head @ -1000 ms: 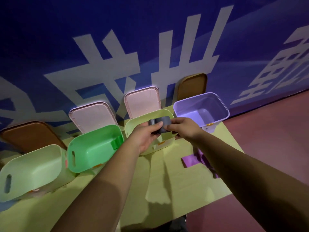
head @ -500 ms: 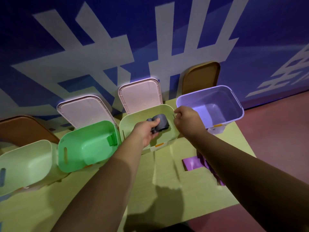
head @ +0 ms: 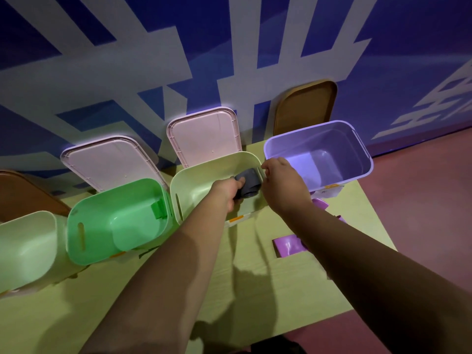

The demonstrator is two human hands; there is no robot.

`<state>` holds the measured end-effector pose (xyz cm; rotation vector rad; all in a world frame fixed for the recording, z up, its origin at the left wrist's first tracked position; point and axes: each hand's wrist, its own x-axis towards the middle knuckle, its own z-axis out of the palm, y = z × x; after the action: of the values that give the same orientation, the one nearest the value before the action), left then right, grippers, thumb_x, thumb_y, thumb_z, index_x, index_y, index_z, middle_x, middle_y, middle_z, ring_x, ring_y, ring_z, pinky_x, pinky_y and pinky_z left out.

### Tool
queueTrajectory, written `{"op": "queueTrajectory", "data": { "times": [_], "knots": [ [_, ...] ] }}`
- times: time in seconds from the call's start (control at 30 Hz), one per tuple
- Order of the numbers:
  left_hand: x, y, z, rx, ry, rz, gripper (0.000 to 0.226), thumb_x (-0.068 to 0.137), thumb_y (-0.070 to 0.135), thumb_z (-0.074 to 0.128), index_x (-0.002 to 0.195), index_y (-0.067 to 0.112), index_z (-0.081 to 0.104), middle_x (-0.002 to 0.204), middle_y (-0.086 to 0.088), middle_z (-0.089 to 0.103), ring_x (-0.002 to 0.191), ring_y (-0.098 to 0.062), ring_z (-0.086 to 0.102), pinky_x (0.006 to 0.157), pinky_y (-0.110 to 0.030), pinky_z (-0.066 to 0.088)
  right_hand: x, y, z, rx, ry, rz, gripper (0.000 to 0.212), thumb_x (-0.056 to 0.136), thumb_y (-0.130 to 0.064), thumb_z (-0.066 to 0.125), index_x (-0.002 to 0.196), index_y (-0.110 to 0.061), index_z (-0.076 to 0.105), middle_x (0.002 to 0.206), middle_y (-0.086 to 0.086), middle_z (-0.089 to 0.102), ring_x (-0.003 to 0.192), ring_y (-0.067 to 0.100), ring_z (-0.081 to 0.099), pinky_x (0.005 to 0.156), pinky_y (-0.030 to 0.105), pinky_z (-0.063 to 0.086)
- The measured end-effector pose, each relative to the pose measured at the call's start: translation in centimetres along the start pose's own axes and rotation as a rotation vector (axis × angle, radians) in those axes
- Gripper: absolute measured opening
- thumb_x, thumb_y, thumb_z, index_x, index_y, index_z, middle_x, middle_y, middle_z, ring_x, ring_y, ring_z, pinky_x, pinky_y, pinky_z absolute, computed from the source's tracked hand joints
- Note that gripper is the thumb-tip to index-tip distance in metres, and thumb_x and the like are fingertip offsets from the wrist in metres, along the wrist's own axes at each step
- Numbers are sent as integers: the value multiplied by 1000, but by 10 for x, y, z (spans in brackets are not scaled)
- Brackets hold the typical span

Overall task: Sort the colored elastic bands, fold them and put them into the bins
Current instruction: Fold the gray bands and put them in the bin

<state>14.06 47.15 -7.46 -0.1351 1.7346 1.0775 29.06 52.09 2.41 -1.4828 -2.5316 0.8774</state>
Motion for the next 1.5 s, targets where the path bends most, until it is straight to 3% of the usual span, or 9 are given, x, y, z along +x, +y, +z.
{"op": "queueTrajectory", "data": {
  "times": [0.23, 0.4, 0.53, 0.63, 0.77, 0.93, 1.17, 1.37, 1.5],
  "knots": [
    [8, -3, -6, 129, 66, 18, 46, 89, 28, 81, 128, 6, 69, 118, -13, 74, 108, -36, 70, 106, -49, 57, -3, -2, -2, -31, 20, 2, 39, 100, -6, 54, 136, -18, 61, 131, 6, 58, 106, 34, 65, 88, 45, 57],
    [4, 3, -26, 124, 56, 19, 25, 103, 22, 71, 121, 7, 62, 95, -8, 59, 73, -21, 52, 76, -32, 51, -6, -5, -2, -51, 5, -7, 42, 101, -5, 57, 140, -19, 60, 137, 6, 55, 106, 34, 67, 86, 41, 54],
    [-6, 7, -41, 88, 67, 56, 35, 102, 20, 72, 131, 4, 61, 111, -12, 64, 89, -26, 61, 80, -37, 53, -12, -13, 1, -98, 51, -74, 39, 100, -5, 56, 135, -18, 64, 138, 7, 52, 101, 35, 66, 76, 38, 49],
    [-9, 6, -47, 27, 42, 53, 36, 100, 14, 74, 131, 1, 64, 124, -18, 71, 109, -35, 69, 79, -38, 56, -9, -28, 7, -105, -69, -84, 41, 99, -5, 51, 135, -17, 67, 130, 9, 65, 110, 33, 67, 84, 37, 51],
    [-17, 10, -43, -19, -45, 40, 29, 99, 14, 74, 126, 3, 70, 120, -20, 76, 102, -37, 73, 72, -36, 57, -4, -42, 17, -174, -297, -29, 37, 98, -6, 53, 133, -8, 63, 125, 16, 70, 113, 35, 68, 93, 41, 58],
    [-15, 13, -36, 10, -64, 37, 24, 98, 15, 75, 120, 5, 70, 116, -22, 76, 100, -39, 74, 81, -44, 58, 6, -55, 9, -259, -392, -47, 32, 105, -3, 49, 133, -2, 64, 132, 19, 68, 120, 38, 66, 95, 40, 53],
    [-10, 9, -33, 8, -48, 8, 19, 99, 15, 74, 116, 7, 69, 109, -20, 75, 83, -35, 70, 69, -40, 56, 14, -68, 1, -440, -514, -98, 33, 111, -5, 46, 142, 1, 55, 140, 23, 62, 127, 38, 63, 99, 40, 51],
    [-5, 5, -31, 77, -32, 22, 9, 96, 10, 76, 89, 11, 70, 89, -16, 69, 76, -31, 64, 66, -39, 56, 25, -58, 23, -428, -514, -109, 15, 100, -8, 59, 115, -7, 63, 86, 8, 58, 74, 25, 57, 63, 32, 48],
    [-8, 2, -25, 108, 24, 24, 22, 96, 17, 74, 75, 12, 67, 80, -14, 66, 72, -28, 62, 76, -42, 53, 32, -53, 31, -426, -557, -129, 35, 102, -14, 61, 137, -19, 62, 122, 12, 70, 98, 33, 63, 79, 34, 48]
  ]
}}
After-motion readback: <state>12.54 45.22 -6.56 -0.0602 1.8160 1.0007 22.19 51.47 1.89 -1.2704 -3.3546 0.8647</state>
